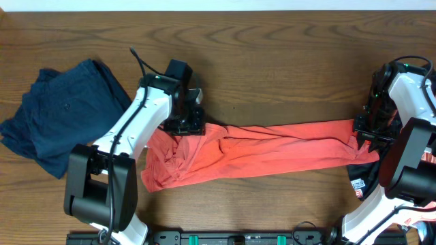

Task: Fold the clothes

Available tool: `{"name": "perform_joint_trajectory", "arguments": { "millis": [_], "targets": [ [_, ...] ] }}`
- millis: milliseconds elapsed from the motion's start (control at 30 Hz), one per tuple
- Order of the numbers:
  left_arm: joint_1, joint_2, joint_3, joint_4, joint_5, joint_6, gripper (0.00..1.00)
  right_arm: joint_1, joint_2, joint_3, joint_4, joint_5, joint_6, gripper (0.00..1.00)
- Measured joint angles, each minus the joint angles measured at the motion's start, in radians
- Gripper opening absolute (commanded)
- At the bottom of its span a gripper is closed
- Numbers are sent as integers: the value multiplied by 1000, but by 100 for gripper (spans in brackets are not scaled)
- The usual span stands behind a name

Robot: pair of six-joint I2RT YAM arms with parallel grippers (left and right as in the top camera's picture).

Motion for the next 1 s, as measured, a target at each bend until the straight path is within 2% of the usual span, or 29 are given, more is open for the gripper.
{"name": "perform_joint_trajectory", "arguments": {
  "millis": [100, 133, 200, 400, 700, 933, 1000],
  "targets": [
    [-36, 0, -2, 22, 3, 0, 44, 0, 0, 0, 0, 0, 0, 24],
    [-52, 1, -3, 29, 3, -1, 36, 0, 0, 0, 0, 0, 0, 24],
    [-90, 5, -5, 44, 6, 2, 6, 0, 0, 0, 2, 0, 0, 24],
    [-158, 11, -6, 68, 9, 6, 6, 0, 0, 0, 2, 0, 0, 23],
    [-171, 11, -7, 48, -22, 6, 6, 0, 0, 0, 2, 0, 0, 23],
    [-171, 11, -7, 48, -177, 0, 17, 0, 0, 0, 4, 0, 0, 24],
    [-171, 11, -7, 48, -201, 2, 28, 0, 0, 0, 5, 0, 0, 24]
  ]
}}
